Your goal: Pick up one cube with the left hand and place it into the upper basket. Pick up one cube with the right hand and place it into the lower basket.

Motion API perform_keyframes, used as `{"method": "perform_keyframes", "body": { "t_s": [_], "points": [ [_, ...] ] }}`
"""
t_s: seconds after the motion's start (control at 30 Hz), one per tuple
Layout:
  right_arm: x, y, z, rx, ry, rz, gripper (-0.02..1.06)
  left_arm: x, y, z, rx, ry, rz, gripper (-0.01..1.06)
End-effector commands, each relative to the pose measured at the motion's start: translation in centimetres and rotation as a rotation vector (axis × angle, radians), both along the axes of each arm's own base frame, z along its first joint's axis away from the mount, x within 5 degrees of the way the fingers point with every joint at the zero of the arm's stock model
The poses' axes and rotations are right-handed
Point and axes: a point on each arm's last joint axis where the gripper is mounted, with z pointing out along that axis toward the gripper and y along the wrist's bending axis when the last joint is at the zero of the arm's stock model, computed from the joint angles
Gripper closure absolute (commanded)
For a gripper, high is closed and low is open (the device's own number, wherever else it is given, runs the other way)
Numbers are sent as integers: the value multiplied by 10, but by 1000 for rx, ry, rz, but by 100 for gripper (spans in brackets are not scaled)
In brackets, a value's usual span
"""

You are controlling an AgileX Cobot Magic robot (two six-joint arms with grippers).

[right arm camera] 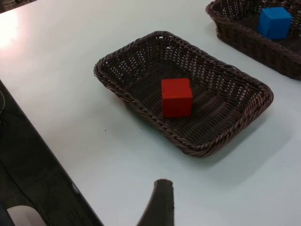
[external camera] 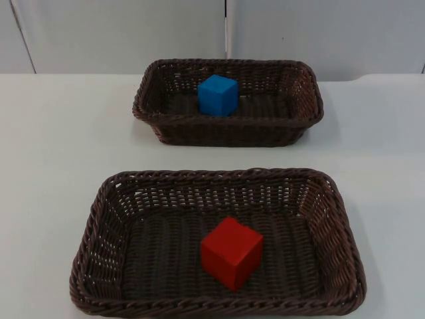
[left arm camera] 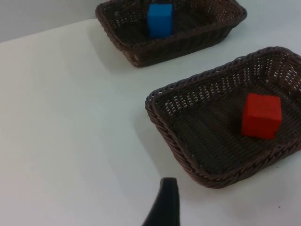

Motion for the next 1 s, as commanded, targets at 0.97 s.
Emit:
{"method": "perform_keyframes", "body": {
  "t_s": [0.97],
  "points": [
    [0,0,-2,-5,1,-2,-1,1,2,-2,-11,10,33,0]
  ]
}}
